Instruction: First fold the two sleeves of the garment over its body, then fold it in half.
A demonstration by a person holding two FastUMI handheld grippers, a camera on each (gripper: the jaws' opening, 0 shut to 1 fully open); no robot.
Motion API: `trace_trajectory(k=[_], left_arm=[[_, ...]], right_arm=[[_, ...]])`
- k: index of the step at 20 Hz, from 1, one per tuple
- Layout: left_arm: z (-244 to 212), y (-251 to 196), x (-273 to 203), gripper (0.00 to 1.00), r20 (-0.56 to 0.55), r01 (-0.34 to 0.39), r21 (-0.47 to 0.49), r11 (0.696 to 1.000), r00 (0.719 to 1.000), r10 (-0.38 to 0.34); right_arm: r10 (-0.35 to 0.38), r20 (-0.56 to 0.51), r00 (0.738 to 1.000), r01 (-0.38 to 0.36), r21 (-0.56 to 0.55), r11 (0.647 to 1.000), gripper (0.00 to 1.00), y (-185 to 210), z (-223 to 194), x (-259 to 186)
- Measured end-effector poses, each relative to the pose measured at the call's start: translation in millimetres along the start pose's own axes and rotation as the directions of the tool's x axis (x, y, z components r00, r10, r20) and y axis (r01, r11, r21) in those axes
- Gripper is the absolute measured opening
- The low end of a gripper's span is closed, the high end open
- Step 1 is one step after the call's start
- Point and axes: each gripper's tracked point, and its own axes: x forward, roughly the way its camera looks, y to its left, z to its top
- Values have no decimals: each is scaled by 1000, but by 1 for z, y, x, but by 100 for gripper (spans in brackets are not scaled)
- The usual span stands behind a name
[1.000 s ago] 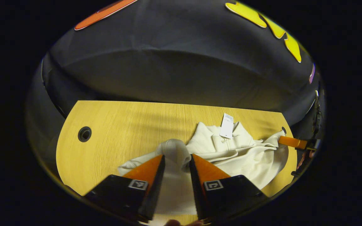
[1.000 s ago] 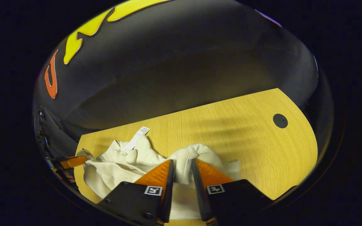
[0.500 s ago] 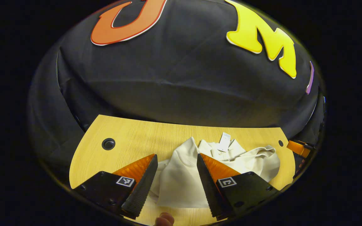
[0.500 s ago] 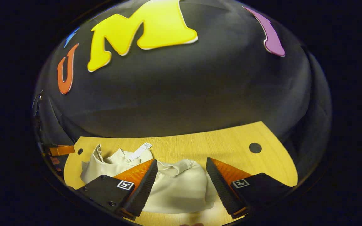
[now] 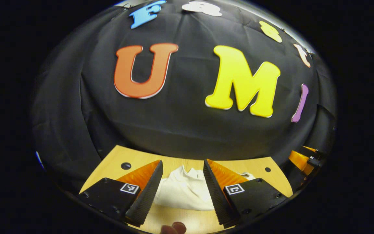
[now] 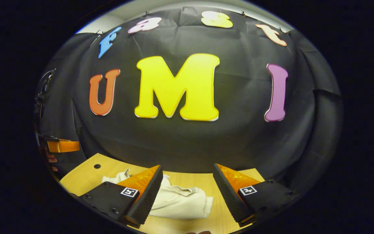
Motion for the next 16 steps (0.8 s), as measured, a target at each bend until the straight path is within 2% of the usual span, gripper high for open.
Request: trace_trajectory(k=[4, 6, 7, 9, 10, 12, 13, 16], left_arm=[[39, -32, -61, 81, 164, 20, 31, 999, 986, -25], [47, -45, -86, 81, 224, 28, 51, 998, 974, -38], [45, -50, -93, 81, 236, 35, 58, 998, 971, -48], [41, -61, -105, 81, 261, 54, 70, 996, 963, -71], [41, -65, -109, 81, 274, 60, 67, 996, 959, -76], [31, -71, -112, 81, 257, 63, 66, 996, 963, -78], [26, -70, -111, 81, 237, 57, 69, 996, 969, -72], [20, -72, -110, 81, 209, 65, 38, 997, 975, -72]], right_arm=[[-33, 128, 991, 32, 6, 999, 96, 1, 41, -55], [-31, 181, 983, 31, -1, 1000, 92, 3, 50, -85], [-27, 198, 980, 30, -10, 1000, 96, 5, 51, -94], [-14, 236, 972, 17, -14, 1000, 92, 12, 54, -106], [-11, 254, 967, 17, -20, 1000, 96, 15, 56, -111], [4, 271, 963, 6, -35, 999, 95, 20, 55, -116], [12, 268, 963, -2, -38, 999, 92, 21, 55, -118], [17, 240, 971, -11, -27, 1000, 94, 20, 48, -115]])
